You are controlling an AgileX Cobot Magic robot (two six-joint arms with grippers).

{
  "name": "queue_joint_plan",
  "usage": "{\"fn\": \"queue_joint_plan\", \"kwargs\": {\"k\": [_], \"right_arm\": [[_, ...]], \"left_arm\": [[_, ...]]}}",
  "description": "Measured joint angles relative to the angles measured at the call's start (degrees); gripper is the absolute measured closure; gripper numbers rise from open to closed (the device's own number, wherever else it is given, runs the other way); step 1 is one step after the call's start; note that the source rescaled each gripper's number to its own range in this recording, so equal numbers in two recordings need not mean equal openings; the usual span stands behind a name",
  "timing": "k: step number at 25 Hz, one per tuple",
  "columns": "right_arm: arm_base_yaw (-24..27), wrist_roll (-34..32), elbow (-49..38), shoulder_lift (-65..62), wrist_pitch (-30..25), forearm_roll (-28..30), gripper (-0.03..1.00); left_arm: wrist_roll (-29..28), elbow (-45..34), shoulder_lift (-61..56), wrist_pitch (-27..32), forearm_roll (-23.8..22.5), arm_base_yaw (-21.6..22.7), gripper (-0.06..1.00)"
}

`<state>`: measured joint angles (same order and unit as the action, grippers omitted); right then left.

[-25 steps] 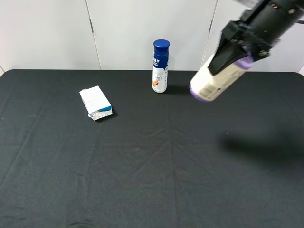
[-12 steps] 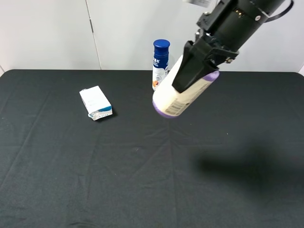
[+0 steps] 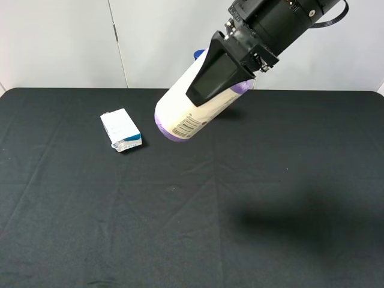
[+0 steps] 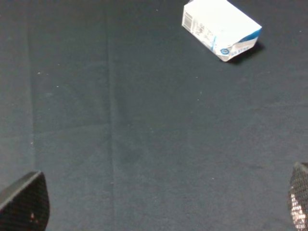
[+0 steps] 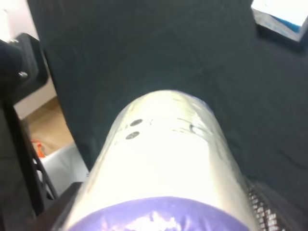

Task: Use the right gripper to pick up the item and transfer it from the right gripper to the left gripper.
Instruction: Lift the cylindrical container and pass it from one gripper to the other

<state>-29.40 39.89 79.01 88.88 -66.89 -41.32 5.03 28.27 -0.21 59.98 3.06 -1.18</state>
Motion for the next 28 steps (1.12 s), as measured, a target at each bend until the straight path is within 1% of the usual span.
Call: {"fn": "queue_joint_plan", "kwargs": {"k": [5, 9, 13, 15, 18, 21, 24, 28], "right_arm": [[0.0, 3.6, 0.0, 0.0, -2.7, -2.6, 0.93], [0.0, 5.1, 0.0, 0.0, -2.7, -4.5, 0.93], [0.0, 5.7, 0.0, 0.0, -2.7, -4.7, 0.93], [0.0, 5.8, 0.0, 0.0, -2.7, -4.7, 0.93], [0.0, 5.8, 0.0, 0.0, -2.7, -4.7, 0.93], [0.0, 5.8, 0.0, 0.0, -2.7, -4.7, 0.93], [0.0, 5.8, 0.0, 0.0, -2.7, -4.7, 0.93], [0.0, 5.8, 0.0, 0.0, -2.7, -4.7, 0.93]], "left_arm": [[5.6, 0.0, 0.0, 0.0, 4.9, 0.0, -0.03], [7.2, 0.4, 1.0, 0.0, 5.9, 0.0, -0.03], [10.8, 2.6, 8.0, -0.2, 6.1, 0.0, -0.02], [14.4, 3.7, 12.1, -0.4, 6.5, 0.0, -0.02], [19.1, 5.2, 18.3, -1.2, 8.9, -0.1, -0.02], [22.7, 6.3, 22.7, -4.6, 11.0, -2.3, -0.02], [25.8, 6.7, 26.1, -8.1, 10.4, -5.2, -0.02], [26.8, 7.4, 31.2, -11.6, 10.0, -10.3, -0.02]]}}
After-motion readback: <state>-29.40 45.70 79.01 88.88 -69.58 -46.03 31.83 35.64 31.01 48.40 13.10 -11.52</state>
